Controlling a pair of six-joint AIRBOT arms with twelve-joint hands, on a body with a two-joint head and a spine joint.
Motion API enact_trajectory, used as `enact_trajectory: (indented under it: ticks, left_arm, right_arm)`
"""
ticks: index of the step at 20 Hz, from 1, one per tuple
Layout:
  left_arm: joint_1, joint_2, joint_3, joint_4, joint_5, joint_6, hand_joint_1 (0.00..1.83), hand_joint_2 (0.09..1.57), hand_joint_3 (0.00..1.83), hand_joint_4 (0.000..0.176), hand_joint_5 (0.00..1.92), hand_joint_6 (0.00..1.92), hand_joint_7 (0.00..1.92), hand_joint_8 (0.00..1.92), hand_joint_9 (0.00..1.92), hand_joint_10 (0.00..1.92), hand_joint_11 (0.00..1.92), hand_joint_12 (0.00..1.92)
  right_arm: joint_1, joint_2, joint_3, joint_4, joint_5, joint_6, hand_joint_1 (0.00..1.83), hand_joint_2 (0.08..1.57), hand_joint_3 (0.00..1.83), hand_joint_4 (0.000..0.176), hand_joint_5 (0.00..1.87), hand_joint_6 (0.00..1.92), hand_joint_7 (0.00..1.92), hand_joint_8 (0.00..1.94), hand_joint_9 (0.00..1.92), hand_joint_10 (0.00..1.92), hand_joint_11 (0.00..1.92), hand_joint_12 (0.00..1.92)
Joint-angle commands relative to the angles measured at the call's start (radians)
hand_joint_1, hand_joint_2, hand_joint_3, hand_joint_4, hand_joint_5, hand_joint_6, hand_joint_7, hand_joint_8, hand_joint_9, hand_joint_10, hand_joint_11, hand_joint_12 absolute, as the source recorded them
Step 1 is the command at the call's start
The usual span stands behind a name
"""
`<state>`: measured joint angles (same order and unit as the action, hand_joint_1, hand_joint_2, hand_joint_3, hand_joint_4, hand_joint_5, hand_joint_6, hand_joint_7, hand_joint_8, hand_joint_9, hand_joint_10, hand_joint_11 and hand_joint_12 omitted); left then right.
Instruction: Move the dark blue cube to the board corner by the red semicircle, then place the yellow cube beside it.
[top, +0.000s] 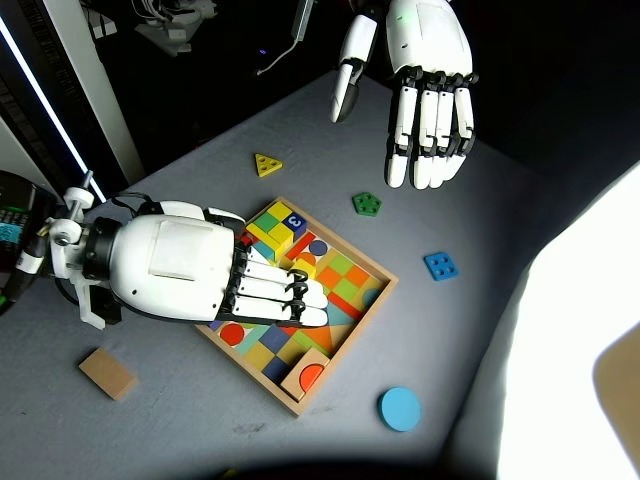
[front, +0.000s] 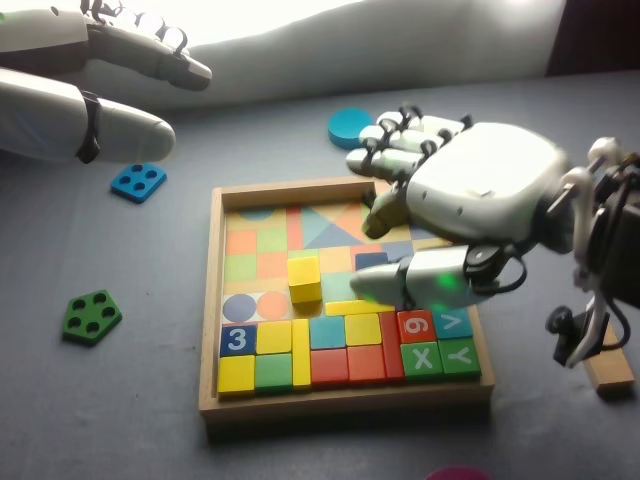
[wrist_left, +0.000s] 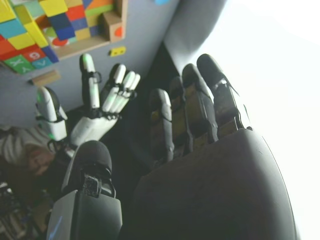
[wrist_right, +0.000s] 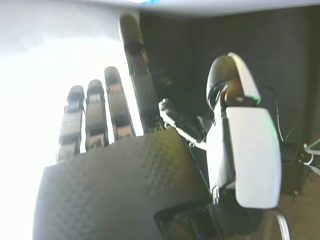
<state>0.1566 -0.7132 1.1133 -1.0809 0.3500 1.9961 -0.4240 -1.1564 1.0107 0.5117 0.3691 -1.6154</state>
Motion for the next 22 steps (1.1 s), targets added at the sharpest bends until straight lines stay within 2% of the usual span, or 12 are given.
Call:
enact_trajectory:
  ticks: [1, 2, 8, 12, 22]
  left_arm:
    - [-0.011, -0.003, 0.002, -0.037, -0.047, 0.001, 0.15, 1.29, 0.0, 0.053, 0.34, 0.0, 0.26, 0.0, 0.26, 0.0, 0.0, 0.84]
    - [-0.011, -0.003, 0.002, -0.037, -0.047, 0.001, 0.13, 1.3, 0.0, 0.047, 0.33, 0.0, 0.24, 0.0, 0.24, 0.0, 0.0, 0.85]
    - [-0.012, -0.003, 0.003, -0.037, -0.047, 0.001, 0.14, 1.3, 0.0, 0.04, 0.34, 0.0, 0.25, 0.01, 0.26, 0.01, 0.0, 0.84]
    - [-0.012, -0.003, 0.004, -0.037, -0.047, 0.001, 0.13, 1.3, 0.0, 0.04, 0.34, 0.0, 0.25, 0.0, 0.26, 0.01, 0.0, 0.88]
    - [-0.013, -0.003, 0.005, -0.038, -0.046, 0.001, 0.16, 1.29, 0.0, 0.04, 0.36, 0.0, 0.29, 0.0, 0.3, 0.01, 0.0, 0.92]
  right_arm:
    - [0.003, 0.0, 0.004, -0.013, 0.097, 0.001, 0.0, 1.16, 0.0, 0.0, 0.72, 0.07, 0.09, 0.0, 0.0, 0.0, 0.0, 0.0]
    - [-0.002, -0.006, 0.008, -0.012, 0.097, 0.001, 0.0, 1.16, 0.0, 0.0, 0.71, 0.07, 0.07, 0.0, 0.0, 0.0, 0.0, 0.0]
    - [-0.026, -0.032, 0.021, -0.012, 0.106, 0.001, 0.0, 1.16, 0.0, 0.0, 0.69, 0.06, 0.09, 0.01, 0.0, 0.0, 0.0, 0.0]
    - [-0.048, -0.048, 0.042, -0.012, 0.11, -0.001, 0.0, 1.16, 0.0, 0.0, 0.74, 0.08, 0.11, 0.01, 0.0, 0.0, 0.0, 0.0]
    - [-0.08, -0.049, 0.09, -0.003, 0.105, 0.001, 0.0, 1.16, 0.0, 0.0, 0.73, 0.06, 0.15, 0.02, 0.0, 0.0, 0.0, 0.0]
